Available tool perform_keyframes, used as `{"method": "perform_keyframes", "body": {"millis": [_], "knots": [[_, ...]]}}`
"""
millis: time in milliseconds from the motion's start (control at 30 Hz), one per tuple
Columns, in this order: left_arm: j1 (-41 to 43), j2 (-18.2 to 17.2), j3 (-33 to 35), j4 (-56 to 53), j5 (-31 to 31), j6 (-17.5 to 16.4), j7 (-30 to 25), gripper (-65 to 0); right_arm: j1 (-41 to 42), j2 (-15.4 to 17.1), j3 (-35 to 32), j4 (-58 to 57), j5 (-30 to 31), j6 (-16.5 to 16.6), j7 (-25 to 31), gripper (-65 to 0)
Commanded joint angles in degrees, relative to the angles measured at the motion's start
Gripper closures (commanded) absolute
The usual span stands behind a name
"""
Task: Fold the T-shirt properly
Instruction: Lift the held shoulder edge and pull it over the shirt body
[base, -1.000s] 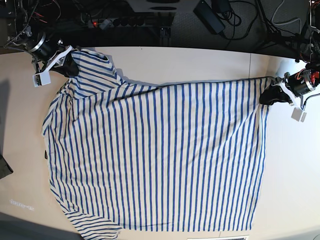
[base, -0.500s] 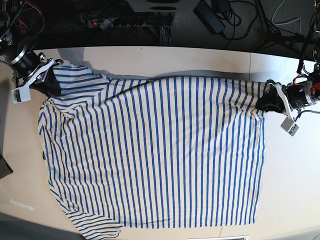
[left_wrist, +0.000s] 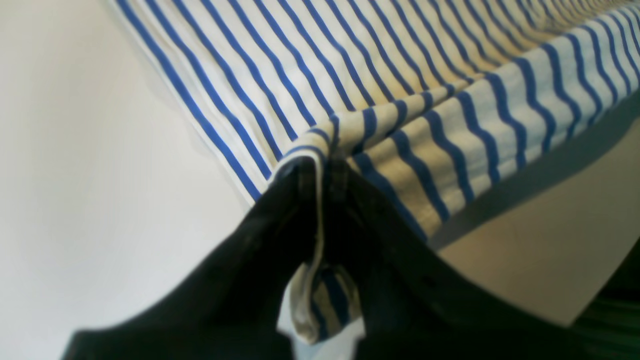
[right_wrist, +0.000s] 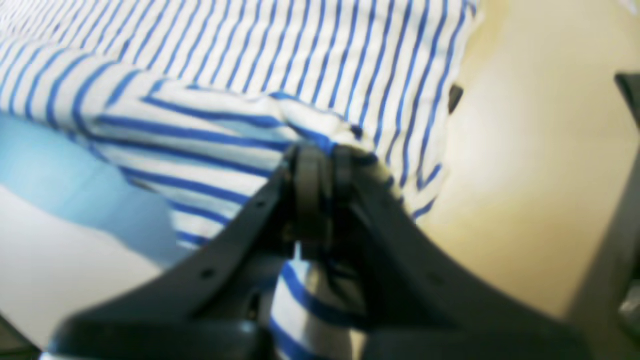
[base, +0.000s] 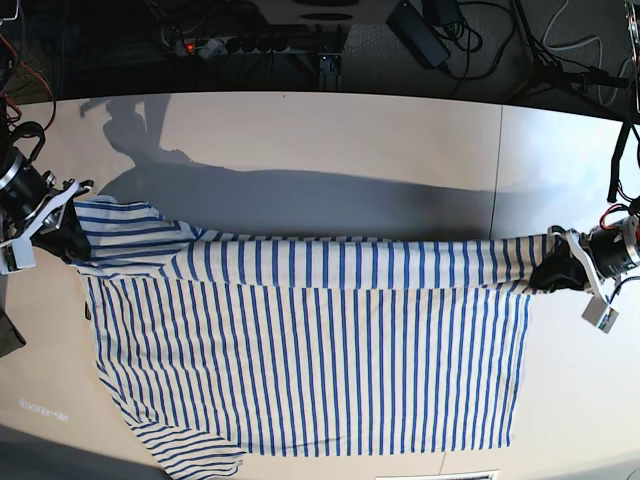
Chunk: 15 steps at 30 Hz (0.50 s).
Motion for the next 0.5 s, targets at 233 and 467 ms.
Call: {"method": "perform_keyframes", "body": {"millis": [233,467], "knots": [[-6.84,-0.94,2.64,-5.49,4.15,0.05,-5.03,0.0,11.17,3.28,-9.38,-5.27,-3.93,4.11,2.16,0.0],[-14.78,0.48,8.68,-14.60,8.41,0.05,-10.19,0.0,22.14,3.23,-18.14,-14.14,-4.26,4.13,2.16,0.0]]}}
